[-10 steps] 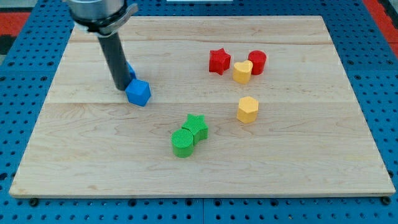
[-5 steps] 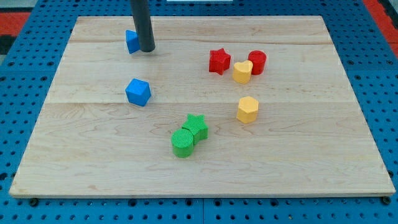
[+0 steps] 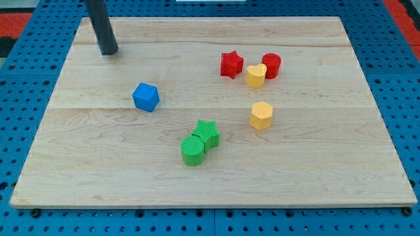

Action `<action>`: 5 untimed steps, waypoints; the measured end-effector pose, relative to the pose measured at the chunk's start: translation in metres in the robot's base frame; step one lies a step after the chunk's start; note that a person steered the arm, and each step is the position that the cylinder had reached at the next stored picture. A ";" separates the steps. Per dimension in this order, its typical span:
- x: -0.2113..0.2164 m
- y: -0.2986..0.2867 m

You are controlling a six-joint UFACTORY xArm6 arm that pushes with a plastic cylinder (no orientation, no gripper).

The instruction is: Place the blue triangle towards the top left side of the board

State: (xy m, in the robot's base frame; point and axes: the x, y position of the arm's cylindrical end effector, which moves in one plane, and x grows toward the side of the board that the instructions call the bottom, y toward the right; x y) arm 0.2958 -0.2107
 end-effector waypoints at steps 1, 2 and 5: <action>-0.006 -0.024; -0.023 -0.039; -0.029 -0.092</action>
